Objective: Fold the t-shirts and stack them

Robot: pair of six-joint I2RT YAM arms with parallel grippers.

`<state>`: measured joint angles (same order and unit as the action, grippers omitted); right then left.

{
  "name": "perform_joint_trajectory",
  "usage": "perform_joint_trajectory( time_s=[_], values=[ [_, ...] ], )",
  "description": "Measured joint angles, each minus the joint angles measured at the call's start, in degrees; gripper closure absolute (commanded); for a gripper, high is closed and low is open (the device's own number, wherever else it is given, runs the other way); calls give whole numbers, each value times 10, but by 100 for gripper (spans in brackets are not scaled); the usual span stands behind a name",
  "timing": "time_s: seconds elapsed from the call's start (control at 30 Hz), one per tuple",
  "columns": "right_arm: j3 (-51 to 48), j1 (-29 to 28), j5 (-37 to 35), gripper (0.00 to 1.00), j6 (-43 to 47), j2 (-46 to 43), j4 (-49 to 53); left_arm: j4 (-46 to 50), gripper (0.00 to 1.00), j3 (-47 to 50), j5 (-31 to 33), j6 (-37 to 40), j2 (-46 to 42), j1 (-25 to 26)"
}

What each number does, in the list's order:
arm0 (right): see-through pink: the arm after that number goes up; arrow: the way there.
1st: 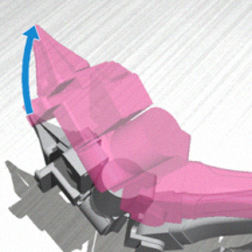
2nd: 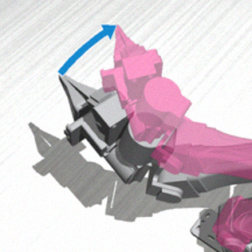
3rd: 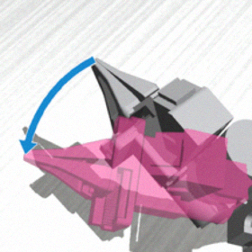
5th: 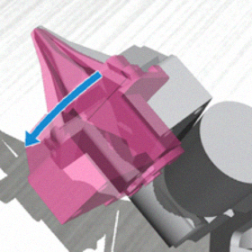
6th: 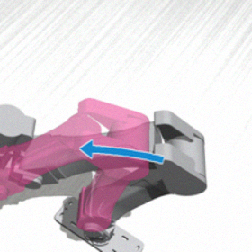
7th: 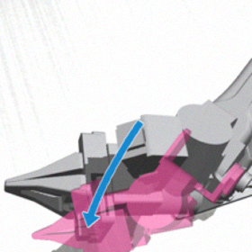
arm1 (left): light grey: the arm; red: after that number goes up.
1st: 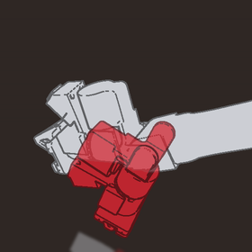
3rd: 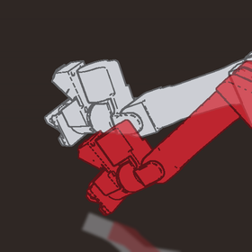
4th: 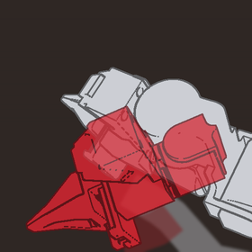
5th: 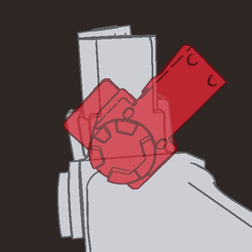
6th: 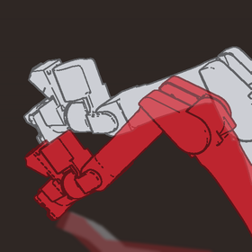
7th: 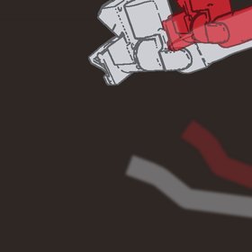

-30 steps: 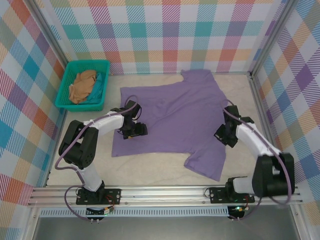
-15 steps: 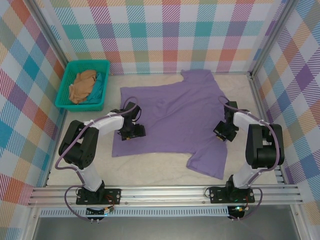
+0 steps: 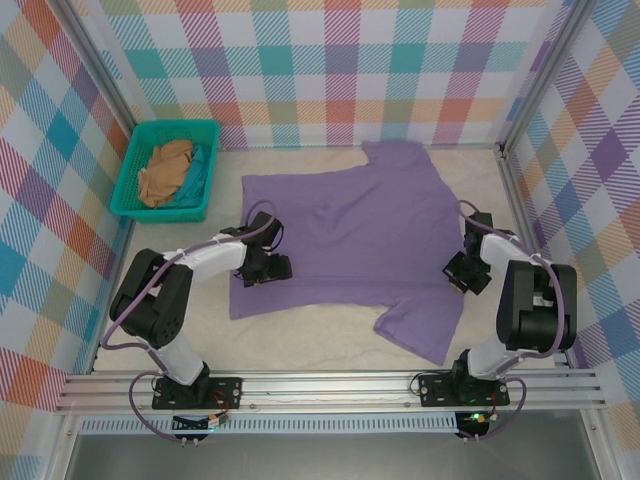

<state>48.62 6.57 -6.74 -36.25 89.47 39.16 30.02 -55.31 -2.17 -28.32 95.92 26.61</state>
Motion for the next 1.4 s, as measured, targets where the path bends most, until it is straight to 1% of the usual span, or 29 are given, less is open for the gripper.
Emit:
perform_joint_trajectory(
  time_s=[0.13, 0.2, 0.27, 0.37, 0.43, 0.53, 0.57, 0.63, 0.8, 0.93, 1.03, 1.13, 1.4],
  values=[
    [-1, 2, 11, 95, 25, -30, 8, 35, 22, -1, 5, -6, -19, 5],
    [1, 2, 28, 93, 41, -58, 17, 67, 21, -9, 14, -8, -45, 5],
    [9, 2, 45, 93, 55, -82, 29, 93, 22, -26, 24, -8, -73, 5],
    [19, 0, 71, 93, 69, -102, 45, 120, 32, -55, 38, -9, -105, 5],
    [19, -6, 85, 93, 74, -103, 55, 126, 41, -60, 45, -12, -113, 5],
    [17, -15, 99, 94, 81, -101, 66, 132, 56, -48, 46, -17, -102, 5],
    [17, -19, 103, 94, 81, -97, 68, 131, 59, -39, 45, -19, -93, 5],
    [16, -27, 107, 94, 83, -85, 68, 128, 62, -20, 42, -23, -73, 5],
    [9, -40, 113, 95, 83, -28, 63, 115, 63, 10, 36, -24, -10, 5],
    [8, -47, 114, 96, 83, 23, 52, 116, 63, -3, 40, -23, 7, 5],
    [23, -47, 116, 97, 85, 39, 58, 121, 63, -16, 44, -23, 19, 1],
    [52, -47, 112, 97, 85, 64, 73, 122, 63, -31, 46, -19, 31, -8],
    [177, -50, 83, 99, 87, 158, 81, 117, 63, -93, 60, 16, 77, -59]
  ],
)
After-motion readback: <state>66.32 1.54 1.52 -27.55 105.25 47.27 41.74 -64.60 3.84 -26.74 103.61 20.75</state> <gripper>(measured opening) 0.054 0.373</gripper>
